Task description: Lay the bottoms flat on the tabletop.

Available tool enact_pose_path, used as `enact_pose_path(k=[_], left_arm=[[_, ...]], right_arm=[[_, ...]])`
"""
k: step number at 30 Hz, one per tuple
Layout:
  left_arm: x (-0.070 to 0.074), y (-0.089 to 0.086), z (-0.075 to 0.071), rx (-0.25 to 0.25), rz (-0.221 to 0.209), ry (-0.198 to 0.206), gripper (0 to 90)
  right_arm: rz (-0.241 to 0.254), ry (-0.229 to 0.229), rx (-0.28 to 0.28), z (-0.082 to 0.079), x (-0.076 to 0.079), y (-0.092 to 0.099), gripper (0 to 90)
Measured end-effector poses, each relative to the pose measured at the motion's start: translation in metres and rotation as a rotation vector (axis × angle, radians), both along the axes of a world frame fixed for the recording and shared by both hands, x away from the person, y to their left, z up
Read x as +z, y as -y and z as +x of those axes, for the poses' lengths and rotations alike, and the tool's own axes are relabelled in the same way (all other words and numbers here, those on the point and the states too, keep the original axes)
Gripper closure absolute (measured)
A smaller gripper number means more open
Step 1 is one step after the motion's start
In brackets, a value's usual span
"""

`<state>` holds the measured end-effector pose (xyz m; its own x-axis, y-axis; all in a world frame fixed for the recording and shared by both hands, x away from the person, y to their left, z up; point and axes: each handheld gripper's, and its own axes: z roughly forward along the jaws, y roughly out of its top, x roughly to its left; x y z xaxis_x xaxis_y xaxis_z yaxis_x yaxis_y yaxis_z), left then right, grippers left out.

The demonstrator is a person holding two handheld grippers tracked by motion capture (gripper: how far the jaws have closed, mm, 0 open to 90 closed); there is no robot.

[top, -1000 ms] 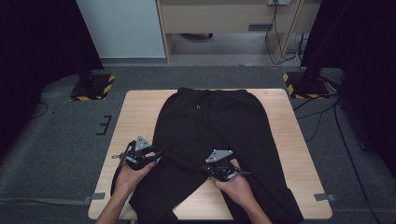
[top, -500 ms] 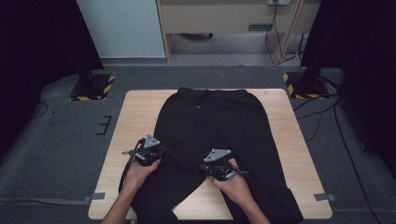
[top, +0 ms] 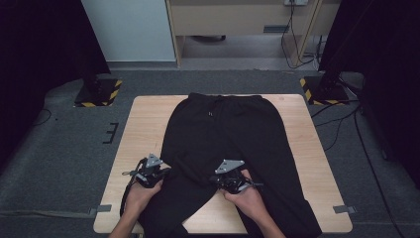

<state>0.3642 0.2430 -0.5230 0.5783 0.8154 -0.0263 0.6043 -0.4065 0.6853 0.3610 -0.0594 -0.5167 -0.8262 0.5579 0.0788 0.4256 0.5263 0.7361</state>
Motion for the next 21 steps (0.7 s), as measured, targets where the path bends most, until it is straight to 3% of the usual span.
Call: enact_pose_path(k=[4,7,9,11,13,15,17,19,21], left_arm=[[0.002,-0.005,-0.017,0.011,0.021,0.000,90.0],[0.011,-0.011,-0.028,0.047,-0.015,0.065,88.9],[0.019,-0.012,-0.034,0.076,-0.048,0.112,79.6],[0.023,-0.012,-0.038,0.085,-0.065,0.134,69.9],[0.018,-0.009,-0.037,0.048,-0.065,0.102,62.4],[0.008,-0.005,-0.035,0.018,-0.038,0.051,53.8],[0.000,-0.004,-0.033,0.016,-0.020,0.029,54.6],[-0.002,-0.007,-0.032,0.020,-0.023,0.023,63.1],[0.001,-0.012,-0.036,0.023,-0.020,-0.002,77.8]], right_arm=[[0.004,-0.003,0.008,0.000,0.000,-0.005,88.0],[0.007,0.000,0.012,0.001,0.001,-0.006,88.0],[0.009,0.001,0.005,0.001,0.001,-0.007,87.9],[0.009,0.001,0.005,0.002,0.002,-0.006,87.8],[0.008,0.000,0.004,0.002,0.002,-0.007,87.8],[0.009,0.002,0.003,0.002,0.002,-0.007,87.8],[0.009,0.001,0.006,0.001,0.002,-0.009,87.8],[0.013,0.000,0.014,0.001,0.003,-0.011,87.8],[0.011,0.000,0.019,0.000,0.004,-0.013,87.8]])
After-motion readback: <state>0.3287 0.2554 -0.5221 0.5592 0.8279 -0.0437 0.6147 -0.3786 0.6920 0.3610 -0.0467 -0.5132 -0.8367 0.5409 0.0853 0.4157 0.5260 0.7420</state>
